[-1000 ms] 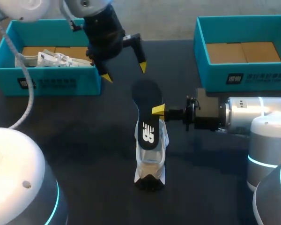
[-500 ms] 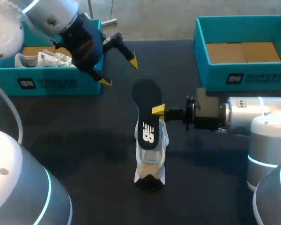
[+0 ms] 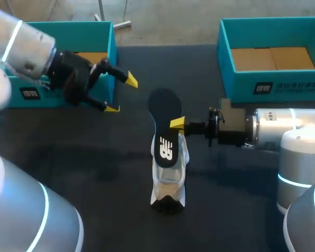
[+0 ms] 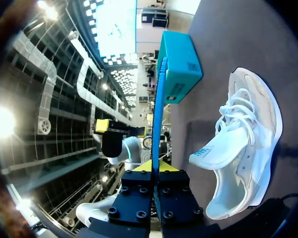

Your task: Take the shoe out of the shoebox, open the shoe tongue, remove and reinsert the insole, then place the shoe into the shoebox

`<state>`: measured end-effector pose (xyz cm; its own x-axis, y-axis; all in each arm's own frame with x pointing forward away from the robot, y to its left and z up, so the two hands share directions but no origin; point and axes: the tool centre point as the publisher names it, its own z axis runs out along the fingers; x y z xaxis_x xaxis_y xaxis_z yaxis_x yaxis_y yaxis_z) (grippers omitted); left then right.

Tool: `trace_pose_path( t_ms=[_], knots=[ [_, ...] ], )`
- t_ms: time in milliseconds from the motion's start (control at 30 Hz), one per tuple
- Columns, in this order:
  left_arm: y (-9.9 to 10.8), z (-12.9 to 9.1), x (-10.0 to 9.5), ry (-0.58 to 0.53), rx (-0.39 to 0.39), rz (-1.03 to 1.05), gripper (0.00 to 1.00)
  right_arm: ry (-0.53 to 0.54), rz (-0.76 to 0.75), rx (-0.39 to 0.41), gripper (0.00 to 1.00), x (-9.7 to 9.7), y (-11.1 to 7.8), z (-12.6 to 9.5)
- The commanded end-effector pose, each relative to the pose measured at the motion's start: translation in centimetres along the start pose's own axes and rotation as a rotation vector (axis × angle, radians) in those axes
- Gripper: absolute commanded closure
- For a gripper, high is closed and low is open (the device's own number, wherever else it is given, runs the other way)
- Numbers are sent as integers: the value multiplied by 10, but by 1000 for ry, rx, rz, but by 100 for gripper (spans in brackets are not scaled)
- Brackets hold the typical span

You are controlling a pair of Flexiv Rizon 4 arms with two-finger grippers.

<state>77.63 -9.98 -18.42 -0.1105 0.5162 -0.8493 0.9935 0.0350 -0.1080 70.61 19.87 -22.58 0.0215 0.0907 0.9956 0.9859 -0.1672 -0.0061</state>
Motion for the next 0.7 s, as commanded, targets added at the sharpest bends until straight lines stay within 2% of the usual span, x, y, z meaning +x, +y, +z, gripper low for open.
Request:
trace_pose_path(
  t_ms=[33,167,300,567,700],
  knots=[
    [-1,8,5,-777,50,-1,0,-3,0,-3,100,0,-1,3],
    [-7,14,3,-833,54,14,0,-3,0,-3,100,0,-1,3],
    [-14,23,-1,-842,45,25,0,-3,0,-3,100,0,-1,3],
    [-31,33,-7,-844,-49,44,0,-3,0,-3,100,0,-1,3],
    [-36,35,-8,-828,-69,38,0,-3,0,-3,100,0,-1,3]
  ],
)
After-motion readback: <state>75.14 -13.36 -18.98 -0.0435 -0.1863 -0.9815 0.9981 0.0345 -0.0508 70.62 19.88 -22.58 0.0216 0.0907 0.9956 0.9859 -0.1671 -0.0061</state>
